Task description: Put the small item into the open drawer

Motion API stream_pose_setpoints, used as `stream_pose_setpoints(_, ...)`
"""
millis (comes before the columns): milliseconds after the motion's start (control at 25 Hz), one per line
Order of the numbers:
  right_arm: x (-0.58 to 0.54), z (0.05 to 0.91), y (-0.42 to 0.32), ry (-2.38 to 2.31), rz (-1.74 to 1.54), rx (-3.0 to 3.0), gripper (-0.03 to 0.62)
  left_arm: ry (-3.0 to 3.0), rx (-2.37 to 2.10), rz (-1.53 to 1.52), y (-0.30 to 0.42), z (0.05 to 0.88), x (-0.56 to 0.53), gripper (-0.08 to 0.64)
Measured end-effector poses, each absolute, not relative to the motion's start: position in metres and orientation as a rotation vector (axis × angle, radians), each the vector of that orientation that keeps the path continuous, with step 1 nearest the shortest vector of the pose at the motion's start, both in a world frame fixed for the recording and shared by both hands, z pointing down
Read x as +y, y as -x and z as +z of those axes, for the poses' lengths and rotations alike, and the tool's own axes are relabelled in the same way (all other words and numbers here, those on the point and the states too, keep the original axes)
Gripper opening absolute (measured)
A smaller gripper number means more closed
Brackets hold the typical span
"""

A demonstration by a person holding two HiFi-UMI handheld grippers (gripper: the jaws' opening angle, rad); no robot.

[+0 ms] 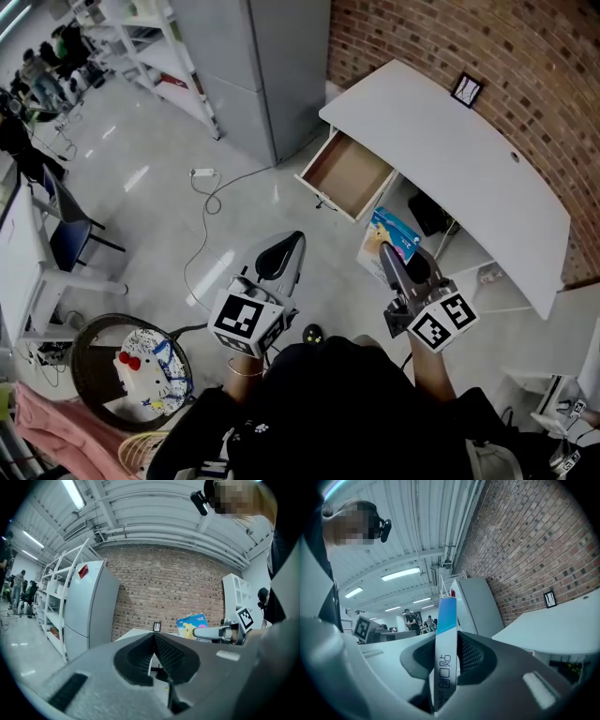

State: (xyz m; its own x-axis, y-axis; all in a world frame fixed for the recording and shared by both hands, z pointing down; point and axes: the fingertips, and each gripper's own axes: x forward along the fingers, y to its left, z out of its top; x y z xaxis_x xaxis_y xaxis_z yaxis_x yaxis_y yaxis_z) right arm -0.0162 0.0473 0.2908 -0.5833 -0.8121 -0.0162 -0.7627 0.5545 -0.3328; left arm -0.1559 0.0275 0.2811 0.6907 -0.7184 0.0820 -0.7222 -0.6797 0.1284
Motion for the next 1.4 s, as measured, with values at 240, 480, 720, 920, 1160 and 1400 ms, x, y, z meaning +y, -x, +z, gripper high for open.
stream_pose_setpoints(240, 0.046, 0.295, 0.013, 1.375, -0.452, 2.613, 0.083, -2.730, -1.168, 0.040, 0.161, 0.287, 0.027, -0.002)
stream_pose_setpoints(480, 0.035, 0.300, 0.014, 1.355, -0.472, 2.621, 0.083, -2.696, -1.200, 0.041, 0.166, 0.295, 0.020, -0.002)
stream_pose_setpoints(720, 0.007, 0.300, 0.017, 1.321, -0.475, 2.625, 0.083, -2.697, -1.232, 0.052, 0.169, 0.292, -0.006, -0.002)
stream_pose_setpoints(920, -0.026, 0.303, 0.016, 1.309, -0.490, 2.606, 0.083, -2.692, -1.255, 0.067, 0.173, 0.291, -0.036, -0.002)
stream_pose_setpoints(1160, -0.065, 0.309, 0.012, 1.327, -0.518, 2.591, 0.083, -2.689, -1.245, 0.079, 0.170, 0.295, -0.074, -0.002)
stream_pose_setpoints(1400, -0.099, 0.313, 0.013, 1.340, -0.528, 2.604, 0.083, -2.674, -1.233, 0.065, 0.170, 0.303, -0.113, -0.002)
